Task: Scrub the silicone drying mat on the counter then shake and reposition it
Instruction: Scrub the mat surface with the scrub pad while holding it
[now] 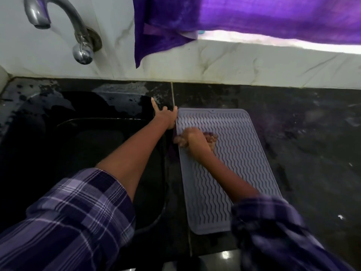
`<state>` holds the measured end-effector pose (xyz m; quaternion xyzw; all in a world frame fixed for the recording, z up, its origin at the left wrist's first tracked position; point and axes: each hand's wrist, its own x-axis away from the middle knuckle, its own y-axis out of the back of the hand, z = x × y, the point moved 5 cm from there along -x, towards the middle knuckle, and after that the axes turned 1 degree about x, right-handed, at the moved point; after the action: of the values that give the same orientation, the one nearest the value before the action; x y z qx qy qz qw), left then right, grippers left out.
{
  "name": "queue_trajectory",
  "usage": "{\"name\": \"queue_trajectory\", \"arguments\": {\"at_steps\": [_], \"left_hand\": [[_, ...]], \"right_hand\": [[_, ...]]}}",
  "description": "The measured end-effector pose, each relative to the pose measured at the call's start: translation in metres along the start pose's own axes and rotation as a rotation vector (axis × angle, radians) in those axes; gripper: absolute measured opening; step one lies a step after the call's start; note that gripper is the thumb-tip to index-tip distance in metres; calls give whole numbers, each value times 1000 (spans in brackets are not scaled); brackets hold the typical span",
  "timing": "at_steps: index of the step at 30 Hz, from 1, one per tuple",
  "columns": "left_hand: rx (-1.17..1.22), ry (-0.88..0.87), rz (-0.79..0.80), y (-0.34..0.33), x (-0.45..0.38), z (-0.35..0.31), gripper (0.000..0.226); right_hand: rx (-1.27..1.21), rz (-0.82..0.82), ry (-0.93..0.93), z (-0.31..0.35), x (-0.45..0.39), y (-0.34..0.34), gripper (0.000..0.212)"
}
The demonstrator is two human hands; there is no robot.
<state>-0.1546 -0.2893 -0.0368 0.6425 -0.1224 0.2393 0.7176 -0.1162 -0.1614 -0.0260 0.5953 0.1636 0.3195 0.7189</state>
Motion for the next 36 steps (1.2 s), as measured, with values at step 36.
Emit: {"name": "queue_trajectory", "arguments": {"at_steps": [36], "left_hand": [[64,18,-87,-38,95,-60,39]], "right_hand": [[-45,233,187,17,207,-45,21]]}}
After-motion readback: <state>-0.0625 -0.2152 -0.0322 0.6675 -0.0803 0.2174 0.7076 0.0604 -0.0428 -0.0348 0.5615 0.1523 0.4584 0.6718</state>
